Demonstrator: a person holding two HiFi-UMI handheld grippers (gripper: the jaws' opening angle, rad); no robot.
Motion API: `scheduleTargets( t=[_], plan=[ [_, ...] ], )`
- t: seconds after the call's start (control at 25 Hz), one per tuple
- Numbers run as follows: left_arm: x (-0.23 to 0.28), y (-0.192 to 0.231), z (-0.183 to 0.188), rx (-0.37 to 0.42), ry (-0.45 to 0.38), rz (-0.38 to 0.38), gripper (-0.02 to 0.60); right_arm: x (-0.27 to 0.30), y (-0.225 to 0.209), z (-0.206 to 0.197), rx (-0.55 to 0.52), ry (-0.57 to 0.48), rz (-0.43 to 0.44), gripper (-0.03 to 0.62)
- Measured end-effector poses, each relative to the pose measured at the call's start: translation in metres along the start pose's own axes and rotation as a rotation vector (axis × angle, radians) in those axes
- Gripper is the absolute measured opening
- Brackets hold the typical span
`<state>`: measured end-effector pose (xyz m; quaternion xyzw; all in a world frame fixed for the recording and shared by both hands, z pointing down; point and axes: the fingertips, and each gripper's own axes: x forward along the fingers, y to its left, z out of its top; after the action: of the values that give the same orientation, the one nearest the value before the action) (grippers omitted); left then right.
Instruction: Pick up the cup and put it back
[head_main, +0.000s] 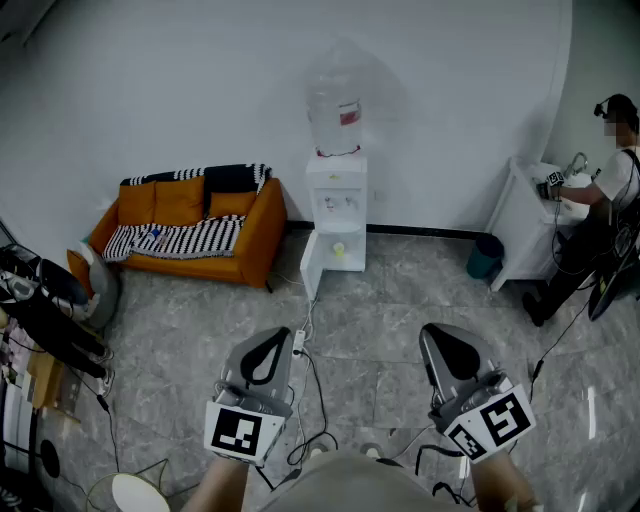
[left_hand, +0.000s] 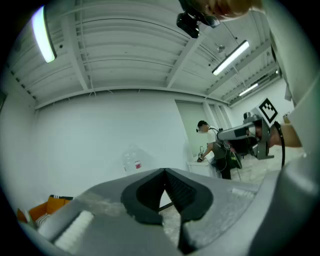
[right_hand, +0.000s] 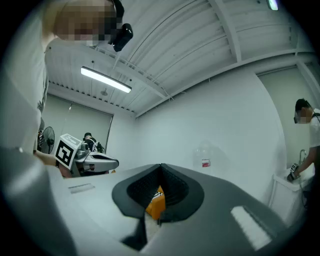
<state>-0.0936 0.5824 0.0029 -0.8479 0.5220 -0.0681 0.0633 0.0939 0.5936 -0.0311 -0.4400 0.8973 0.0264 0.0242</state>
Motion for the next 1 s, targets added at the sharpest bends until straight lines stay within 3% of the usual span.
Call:
scheduleTargets(
  t=[0.64,0.8,0.88,0.92,0.96,1.0],
  plan=[
    [0.039,-0.049,0.002,0.039,0.026,0.038,0.002,-0.037,-0.065,-0.015,0.036,0.005,0.015,0.003],
    [0.049,-0.057,0.009,0.072,0.003,0.034,0.002,-0.043,-0.077,-0.025,0.029,0.026,0.025,0.003],
    [0.052,-0.055,0.012,0.033,-0.032,0.065,0.002,-0.043,-0.08,-0.031,0.036,0.036,0.029,0.003],
    [0.053,-0.053,0.015,0.008,-0.06,0.08,0.012,-0.043,-0.081,-0.033,0.04,0.039,0.032,0.003],
    [0.055,-0.051,0.019,-0.009,-0.083,0.088,0.155,-0.042,-0.083,-0.035,0.043,0.043,0.035,0.003],
    [0.058,-0.05,0.022,-0.011,-0.095,0.089,0.247,-0.04,-0.085,-0.036,0.045,0.046,0.036,0.003]
  ],
)
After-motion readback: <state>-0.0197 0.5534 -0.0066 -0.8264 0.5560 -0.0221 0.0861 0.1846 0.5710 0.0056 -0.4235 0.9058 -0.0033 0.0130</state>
